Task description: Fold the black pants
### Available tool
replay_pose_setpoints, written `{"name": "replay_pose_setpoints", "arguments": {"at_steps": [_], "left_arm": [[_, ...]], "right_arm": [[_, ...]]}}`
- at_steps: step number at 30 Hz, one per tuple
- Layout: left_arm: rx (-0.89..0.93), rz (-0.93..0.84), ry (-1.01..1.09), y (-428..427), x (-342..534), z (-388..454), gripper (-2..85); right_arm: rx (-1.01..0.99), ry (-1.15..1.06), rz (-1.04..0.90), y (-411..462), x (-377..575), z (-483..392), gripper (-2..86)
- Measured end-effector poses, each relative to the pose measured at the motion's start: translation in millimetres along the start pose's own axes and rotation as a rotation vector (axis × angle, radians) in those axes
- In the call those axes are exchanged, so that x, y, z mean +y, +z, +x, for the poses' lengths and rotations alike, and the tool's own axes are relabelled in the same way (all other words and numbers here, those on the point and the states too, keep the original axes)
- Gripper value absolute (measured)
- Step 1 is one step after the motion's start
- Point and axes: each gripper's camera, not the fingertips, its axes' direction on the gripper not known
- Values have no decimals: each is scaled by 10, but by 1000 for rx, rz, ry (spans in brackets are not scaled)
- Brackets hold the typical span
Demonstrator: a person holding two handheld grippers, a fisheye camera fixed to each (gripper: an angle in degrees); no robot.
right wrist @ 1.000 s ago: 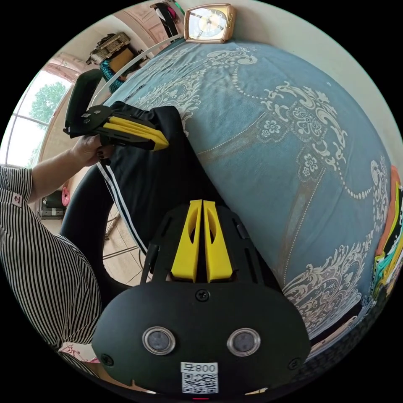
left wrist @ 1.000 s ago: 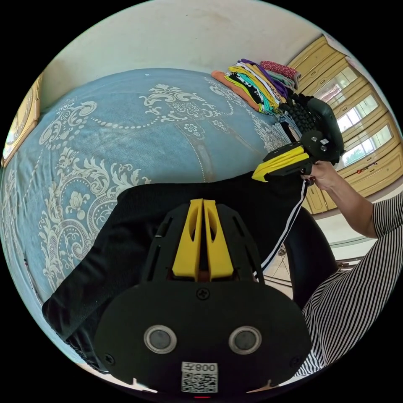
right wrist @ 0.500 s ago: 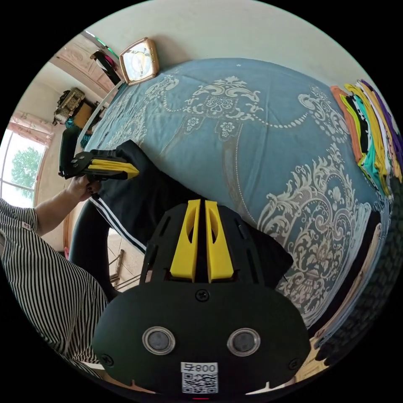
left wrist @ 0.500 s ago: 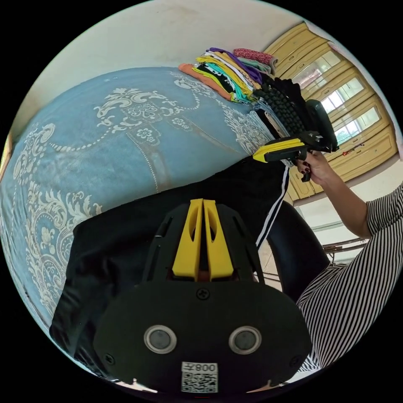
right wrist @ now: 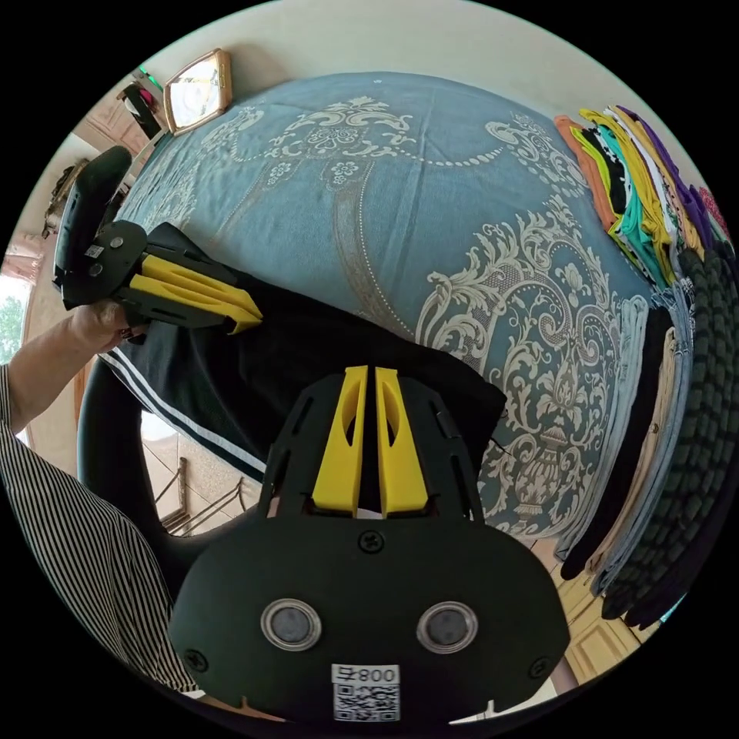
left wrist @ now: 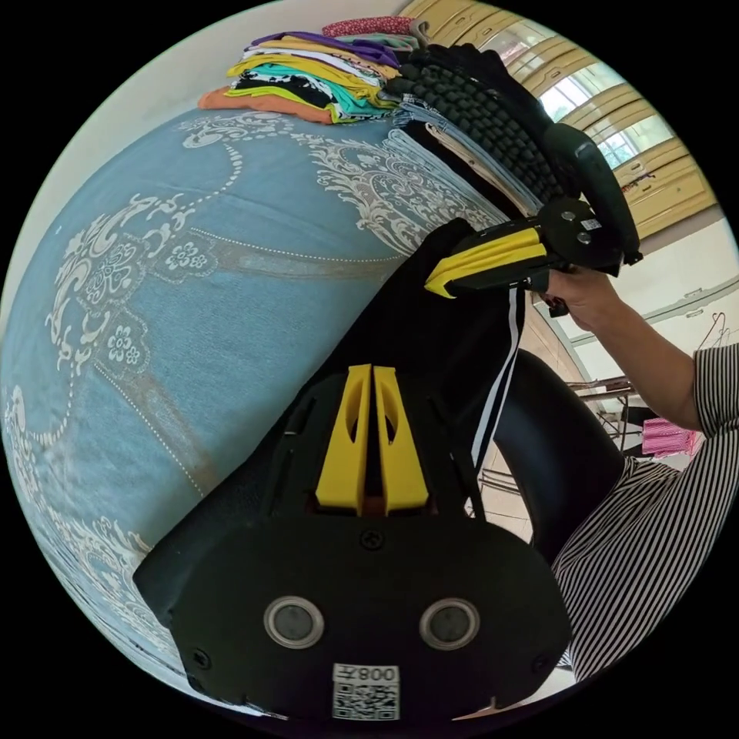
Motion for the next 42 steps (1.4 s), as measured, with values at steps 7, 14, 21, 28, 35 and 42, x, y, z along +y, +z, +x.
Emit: {"name": "replay_pose_setpoints", "arguments": {"at_steps": [7, 14, 21, 28, 35, 42], "left_arm": [[-82, 43, -20, 119, -542, 113, 6], [-46, 73, -71, 341, -879, 248, 26], [49, 112, -20, 562, -1308, 584, 49], [57, 43, 155, 1007, -2144, 1110, 64], [12, -29, 220, 1327, -2580, 1418, 25], [-31, 2, 226, 1383, -2806, 1588, 21]], "right_arm": [[-75, 98, 59, 108, 550, 526, -4], [-95, 185, 130, 116, 1115, 943, -4], [-119, 322, 221, 114, 1961, 1344, 1], [-144, 505, 370, 149, 2712, 1707, 61], [-241, 549, 346, 456, 3063, 1995, 81], [-249, 557, 332, 699, 3275, 2301, 60]]}}
